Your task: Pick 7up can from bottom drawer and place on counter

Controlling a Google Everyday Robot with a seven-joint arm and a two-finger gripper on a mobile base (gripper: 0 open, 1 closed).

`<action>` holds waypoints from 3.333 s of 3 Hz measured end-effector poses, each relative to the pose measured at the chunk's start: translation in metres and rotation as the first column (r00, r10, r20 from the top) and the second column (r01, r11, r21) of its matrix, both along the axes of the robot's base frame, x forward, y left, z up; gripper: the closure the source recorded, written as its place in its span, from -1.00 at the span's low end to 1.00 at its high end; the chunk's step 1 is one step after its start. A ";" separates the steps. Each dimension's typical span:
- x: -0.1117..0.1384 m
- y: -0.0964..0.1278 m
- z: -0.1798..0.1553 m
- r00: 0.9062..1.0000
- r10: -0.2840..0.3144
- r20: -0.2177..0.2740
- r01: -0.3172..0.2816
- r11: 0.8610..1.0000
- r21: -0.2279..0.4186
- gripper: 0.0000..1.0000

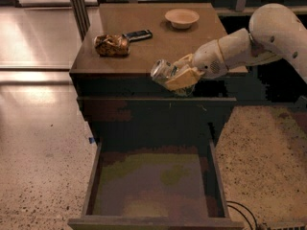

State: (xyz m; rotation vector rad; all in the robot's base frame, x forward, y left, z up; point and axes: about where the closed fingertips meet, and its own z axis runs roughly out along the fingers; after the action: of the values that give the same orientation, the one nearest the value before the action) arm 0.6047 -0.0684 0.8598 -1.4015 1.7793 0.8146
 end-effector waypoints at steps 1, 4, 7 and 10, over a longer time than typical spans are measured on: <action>0.019 0.000 0.048 0.999 0.026 0.033 -0.027 0.998 0.053 1.00; 0.134 0.014 0.044 0.996 -0.011 0.088 0.010 1.000 0.007 1.00; 0.169 0.039 -0.013 1.000 -0.002 0.016 0.004 0.991 -0.135 0.62; 0.169 0.039 -0.013 1.000 -0.002 0.016 0.004 0.991 -0.135 -0.77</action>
Offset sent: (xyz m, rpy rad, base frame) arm 0.0946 -0.0047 0.1045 0.0871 -0.1156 0.0146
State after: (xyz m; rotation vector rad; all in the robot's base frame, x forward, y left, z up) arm 0.7736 -0.0298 0.8463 -1.4870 1.8534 0.6907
